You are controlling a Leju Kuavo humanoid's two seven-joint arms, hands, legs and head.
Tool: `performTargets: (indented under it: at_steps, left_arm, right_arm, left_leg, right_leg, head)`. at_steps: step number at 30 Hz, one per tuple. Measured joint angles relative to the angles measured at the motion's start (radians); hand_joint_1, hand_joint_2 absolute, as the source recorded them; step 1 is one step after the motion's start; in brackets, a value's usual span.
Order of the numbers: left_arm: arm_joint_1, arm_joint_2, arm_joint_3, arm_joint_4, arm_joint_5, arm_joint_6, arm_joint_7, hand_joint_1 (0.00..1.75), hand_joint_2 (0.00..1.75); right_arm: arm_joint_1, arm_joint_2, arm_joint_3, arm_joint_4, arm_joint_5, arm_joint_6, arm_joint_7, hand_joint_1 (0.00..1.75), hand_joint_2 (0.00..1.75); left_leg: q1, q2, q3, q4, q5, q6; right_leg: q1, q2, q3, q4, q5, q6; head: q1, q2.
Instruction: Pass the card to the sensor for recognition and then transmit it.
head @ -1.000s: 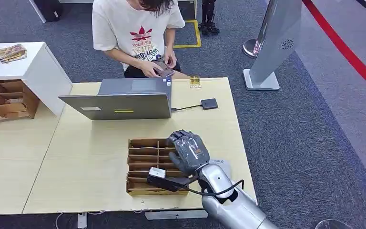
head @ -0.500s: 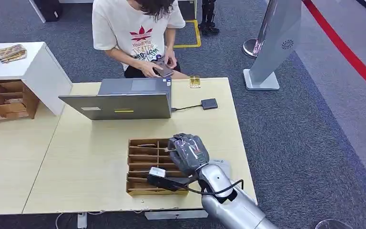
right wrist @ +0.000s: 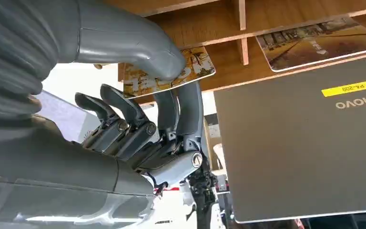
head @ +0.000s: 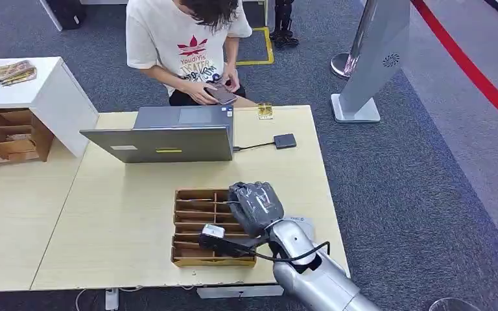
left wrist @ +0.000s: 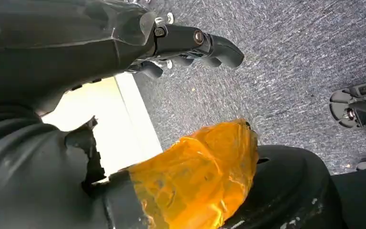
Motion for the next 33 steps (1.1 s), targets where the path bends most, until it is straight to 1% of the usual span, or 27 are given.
performTargets:
  at_steps: [4,7,11,16,19,22,24,27,30,33]
  left_arm:
    - [0.001,0.0,0.0,0.0,0.007,0.002,-0.002,0.0,0.0]
    - [0.005,0.0,0.0,0.0,0.016,0.005,-0.01,0.0,0.0]
    - [0.014,0.0,0.0,0.0,0.026,0.012,-0.017,0.0,0.0]
    - [0.025,0.0,0.0,0.0,0.037,0.017,-0.022,0.0,0.0]
    - [0.028,0.0,0.0,0.0,0.04,0.019,-0.022,0.0,0.0]
    - [0.028,0.0,0.0,0.0,0.041,0.019,-0.022,0.0,0.0]
    - [0.028,0.0,0.0,0.0,0.039,0.019,-0.022,0.0,0.0]
    - [0.027,0.0,-0.002,0.0,0.027,0.019,-0.022,0.0,0.0]
    - [0.026,0.0,-0.008,0.0,0.016,0.017,-0.018,0.0,0.0]
    - [0.025,0.0,-0.018,0.0,0.014,0.015,-0.015,0.0,0.0]
  right_arm:
    - [0.002,-0.001,-0.008,-0.022,-0.021,-0.012,-0.01,1.75,1.75]
    - [0.017,-0.011,-0.026,-0.083,-0.051,-0.02,-0.02,1.75,1.75]
    - [0.045,-0.037,-0.057,-0.198,-0.113,-0.032,-0.052,1.75,1.75]
    - [0.1,-0.085,-0.125,-0.398,-0.222,-0.042,-0.117,1.75,1.75]
    - [0.129,-0.104,-0.164,-0.488,-0.258,-0.044,-0.145,1.75,1.75]
    - [0.149,-0.117,-0.189,-0.55,-0.286,-0.044,-0.166,1.75,1.75]
    - [0.16,-0.123,-0.203,-0.579,-0.306,-0.043,-0.18,1.75,1.75]
    - [0.163,-0.128,-0.212,-0.601,-0.333,-0.013,-0.198,1.75,1.75]
    - [0.161,-0.128,-0.212,-0.603,-0.338,0.01,-0.206,1.75,1.75]
    - [0.158,-0.128,-0.212,-0.604,-0.339,0.012,-0.208,1.75,1.75]
  left_leg:
    - [0.0,0.0,0.0,0.0,0.0,0.0]
    - [0.0,0.0,0.0,0.0,0.0,0.0]
    - [0.0,0.0,0.0,0.0,0.0,0.0]
    - [0.0,0.0,-0.001,0.0,0.0,0.0]
    - [0.0,0.0,-0.001,0.0,0.0,0.0]
    - [0.0,0.0,-0.001,0.0,0.0,0.0]
    - [0.0,0.0,-0.001,0.0,0.0,0.0]
    - [0.0,0.0,-0.001,0.0,0.0,0.0]
    - [0.0,0.0,-0.001,0.0,0.0,0.0]
    - [0.0,0.0,-0.001,0.0,0.0,0.0]
  right_leg:
    - [0.0,0.0,0.0,0.0,0.0,0.0]
    - [0.0,0.0,0.0,0.0,0.0,0.0]
    - [0.0,0.0,-0.001,0.0,0.0,0.0]
    - [0.0,0.0,-0.001,0.0,0.0,0.0]
    - [0.0,0.0,-0.001,0.0,0.0,0.0]
    - [0.0,0.0,-0.001,0.0,0.0,0.0]
    - [0.0,0.0,-0.001,0.0,0.0,0.0]
    - [0.0,0.001,-0.001,0.0,0.0,0.0]
    - [0.0,0.0,-0.001,0.0,0.0,0.0]
    - [0.0,0.0,-0.001,0.0,0.0,0.0]
  head:
    - [0.0,0.0]
    - [0.0,0.0]
    - [0.0,0.0]
    - [0.0,0.0]
    - [0.0,0.0]
    - [0.0,0.0]
    - [0.0,0.0]
    - [0.0,0.0]
    - [0.0,0.0]
    - [0.0,0.0]
